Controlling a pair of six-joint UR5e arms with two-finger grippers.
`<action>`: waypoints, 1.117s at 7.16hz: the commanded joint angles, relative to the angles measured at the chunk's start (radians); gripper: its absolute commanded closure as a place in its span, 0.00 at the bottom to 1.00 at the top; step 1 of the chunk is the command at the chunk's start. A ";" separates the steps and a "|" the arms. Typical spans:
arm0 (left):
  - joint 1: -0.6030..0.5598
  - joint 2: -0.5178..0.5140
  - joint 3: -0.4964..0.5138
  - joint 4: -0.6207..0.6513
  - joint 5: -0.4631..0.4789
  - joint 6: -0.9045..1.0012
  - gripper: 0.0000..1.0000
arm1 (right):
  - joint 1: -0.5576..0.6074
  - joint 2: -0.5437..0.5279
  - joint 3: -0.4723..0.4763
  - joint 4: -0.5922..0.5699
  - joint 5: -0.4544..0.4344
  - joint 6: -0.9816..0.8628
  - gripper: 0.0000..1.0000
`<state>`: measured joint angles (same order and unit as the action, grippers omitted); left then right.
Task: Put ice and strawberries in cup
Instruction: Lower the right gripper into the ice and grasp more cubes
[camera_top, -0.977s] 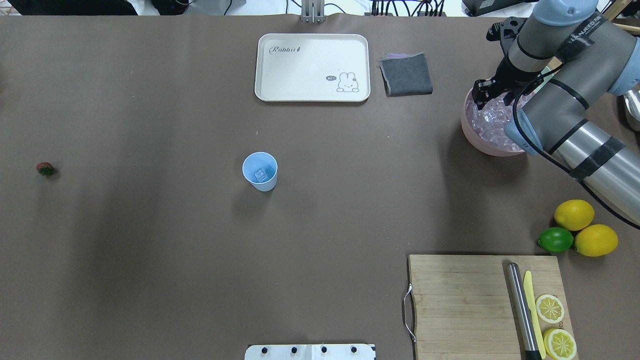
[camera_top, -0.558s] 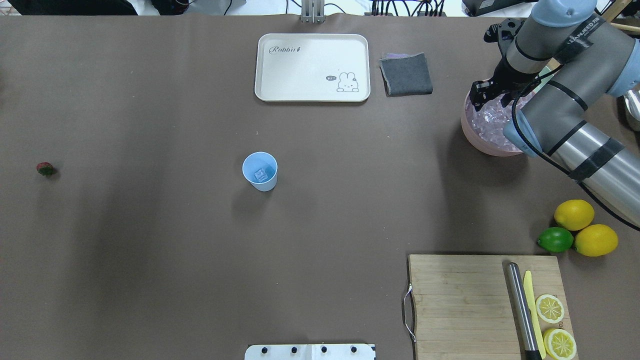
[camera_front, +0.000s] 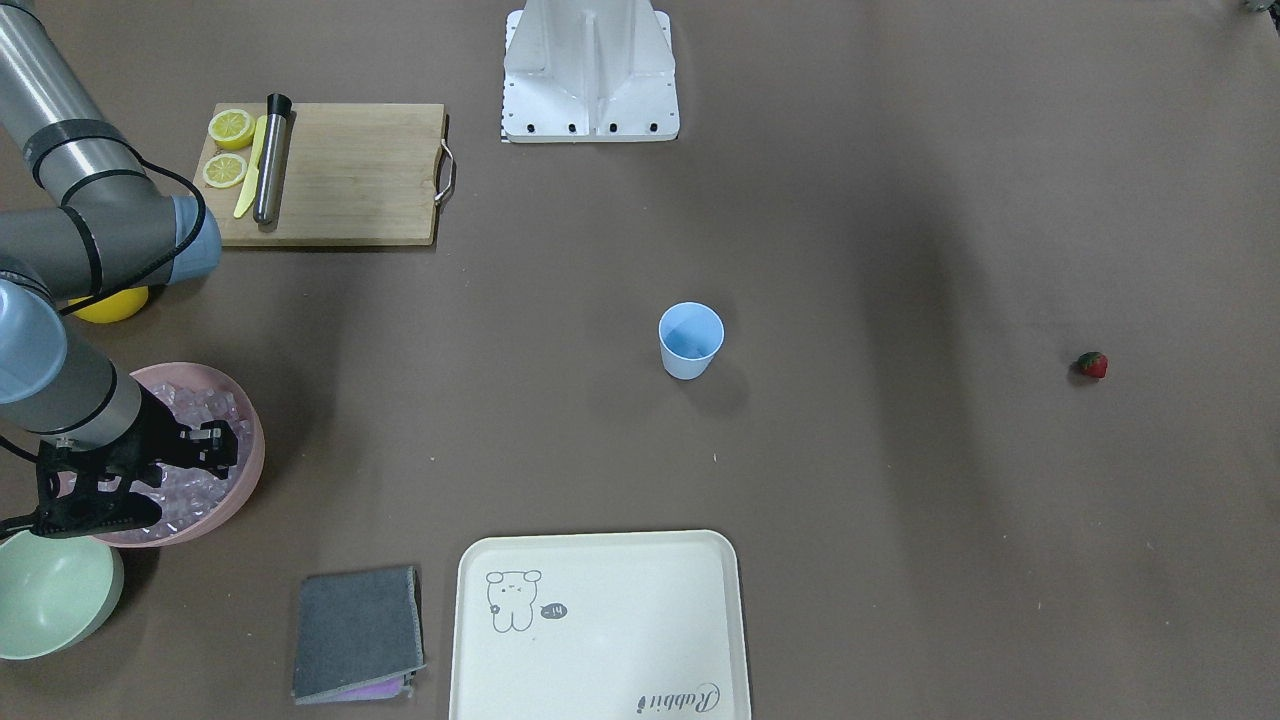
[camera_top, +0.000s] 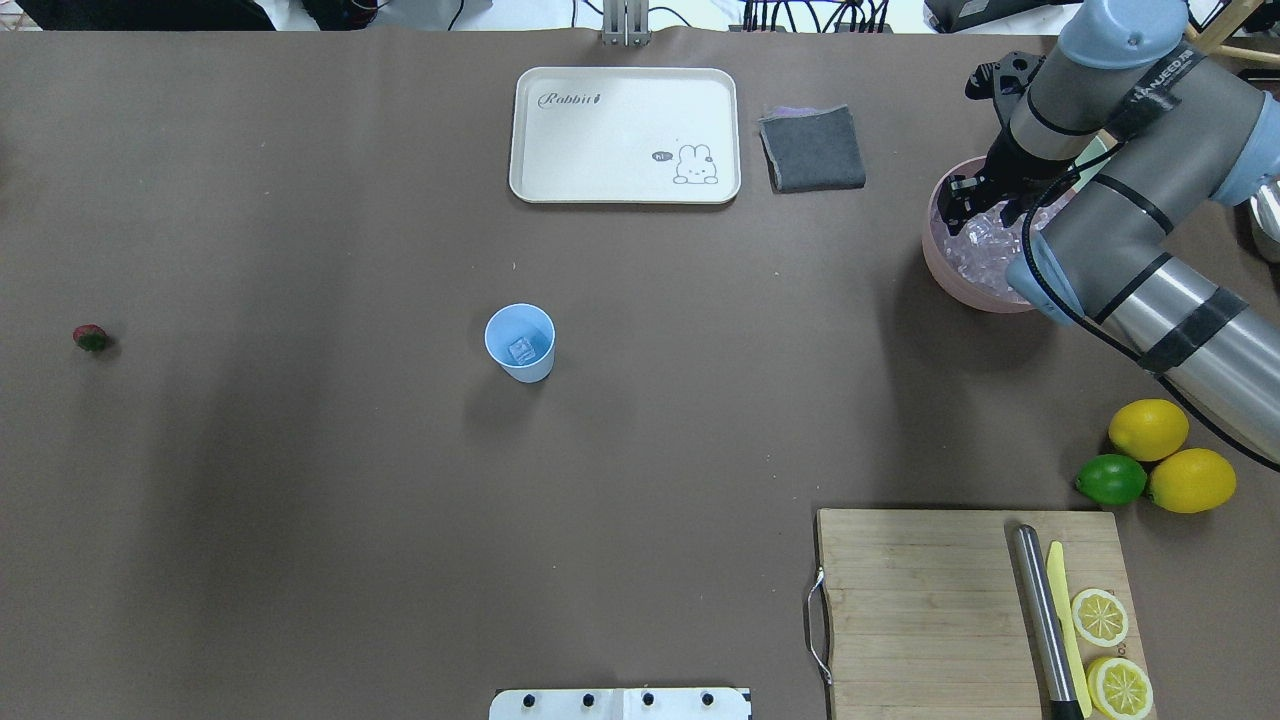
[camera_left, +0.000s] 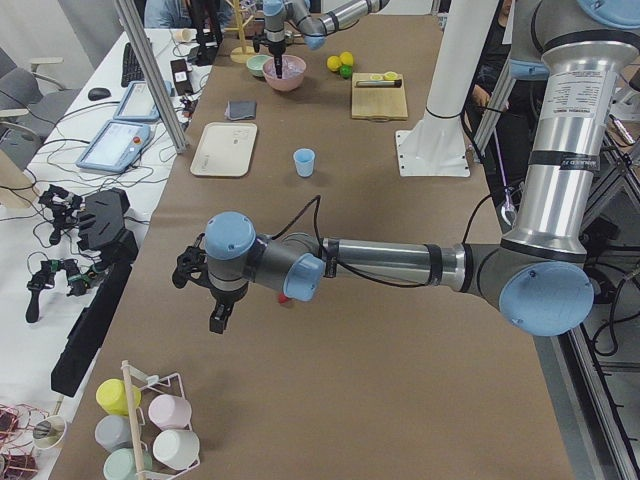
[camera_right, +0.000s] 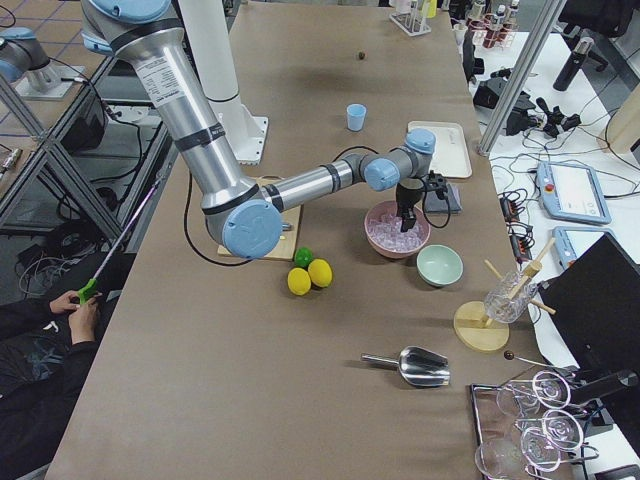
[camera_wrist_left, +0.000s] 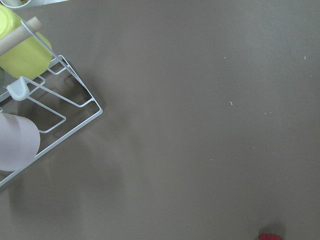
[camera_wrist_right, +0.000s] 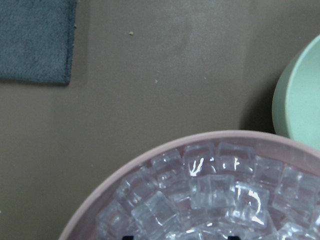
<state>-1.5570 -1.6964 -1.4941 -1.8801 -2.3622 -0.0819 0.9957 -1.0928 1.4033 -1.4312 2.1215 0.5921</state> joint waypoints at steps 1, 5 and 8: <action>0.000 0.000 0.000 -0.001 -0.003 0.001 0.02 | -0.005 -0.019 0.011 -0.002 0.006 0.002 0.30; 0.000 0.000 0.000 -0.002 -0.003 0.001 0.02 | -0.009 -0.021 0.011 -0.002 0.011 0.002 0.80; 0.000 -0.008 0.002 0.003 -0.003 0.001 0.02 | 0.000 -0.010 0.023 -0.032 0.043 -0.008 1.00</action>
<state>-1.5570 -1.7001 -1.4931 -1.8794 -2.3654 -0.0813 0.9885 -1.1081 1.4174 -1.4420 2.1414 0.5898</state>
